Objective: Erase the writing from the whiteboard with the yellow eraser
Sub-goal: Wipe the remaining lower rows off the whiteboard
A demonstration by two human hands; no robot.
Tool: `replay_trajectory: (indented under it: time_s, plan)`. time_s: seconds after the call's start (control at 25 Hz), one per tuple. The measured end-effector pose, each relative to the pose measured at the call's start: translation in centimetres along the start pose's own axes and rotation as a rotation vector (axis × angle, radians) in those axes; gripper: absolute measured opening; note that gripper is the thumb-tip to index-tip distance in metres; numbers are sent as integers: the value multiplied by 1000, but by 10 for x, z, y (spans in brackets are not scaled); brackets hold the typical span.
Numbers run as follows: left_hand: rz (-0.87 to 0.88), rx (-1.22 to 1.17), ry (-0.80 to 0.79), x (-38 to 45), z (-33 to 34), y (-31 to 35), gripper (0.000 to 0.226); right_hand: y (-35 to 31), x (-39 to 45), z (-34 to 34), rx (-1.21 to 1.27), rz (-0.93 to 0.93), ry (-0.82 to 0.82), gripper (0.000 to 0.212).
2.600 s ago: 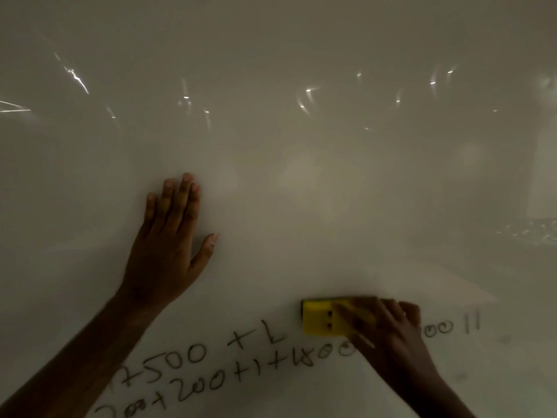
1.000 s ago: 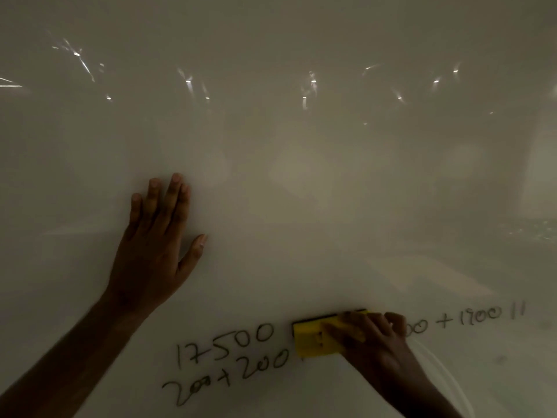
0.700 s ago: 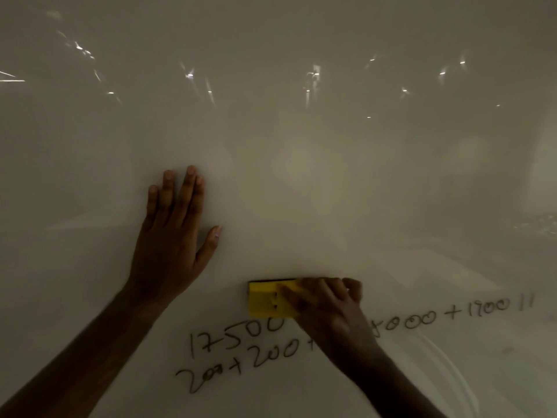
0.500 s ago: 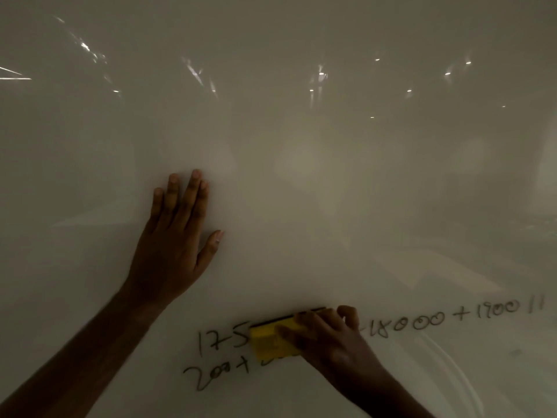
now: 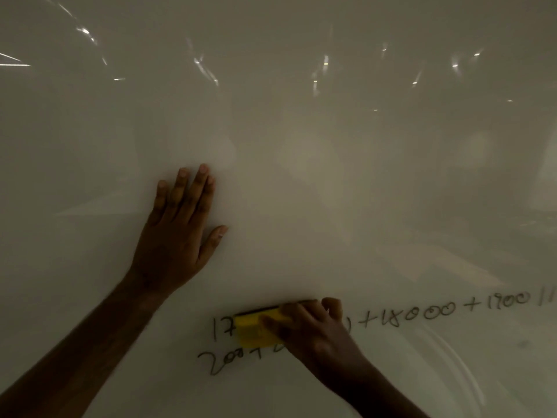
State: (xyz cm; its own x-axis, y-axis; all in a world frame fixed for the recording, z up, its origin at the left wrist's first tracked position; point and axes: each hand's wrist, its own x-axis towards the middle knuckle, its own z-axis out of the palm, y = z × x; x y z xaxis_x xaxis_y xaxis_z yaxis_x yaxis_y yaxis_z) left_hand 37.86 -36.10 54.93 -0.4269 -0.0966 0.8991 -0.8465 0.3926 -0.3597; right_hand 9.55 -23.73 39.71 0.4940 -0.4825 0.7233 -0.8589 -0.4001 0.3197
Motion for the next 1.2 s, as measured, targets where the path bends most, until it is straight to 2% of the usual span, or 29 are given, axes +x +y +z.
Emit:
replay_trajectory:
  time_s: [0.16, 0.28, 0.36, 0.44, 0.6, 0.72, 0.88, 1.04, 1.2]
  plan:
    - [-43, 28, 18, -21, 1, -17, 79, 28, -21, -22, -91, 22, 36, 51]
    - [-48, 32, 25, -23, 3, -16, 79, 30, 17, -40, -64, 128, 144, 50]
    - [-34, 13, 33, -22, 3, -16, 79, 9, 48, -32, -16, 139, 167, 49]
    - [-17, -6, 41, -23, 2, -20, 78, -15, 57, -12, 2, 76, 127, 48]
    - [18, -31, 31, -34, 0, -34, 74, -18, 10, 10, -52, -60, -11, 51]
    - [9, -19, 37, -42, 2, -37, 73, 7, -1, -12, -107, -34, 38, 52]
    - [-9, -29, 34, -43, 2, -35, 73, 0, 55, -28, -61, 79, 145, 48]
    - [-12, -23, 36, -46, 1, -36, 72, -50, 62, 17, -36, -56, 49, 50]
    - [-24, -18, 17, -57, 4, -35, 74, -40, 17, 26, -42, -157, -29, 46]
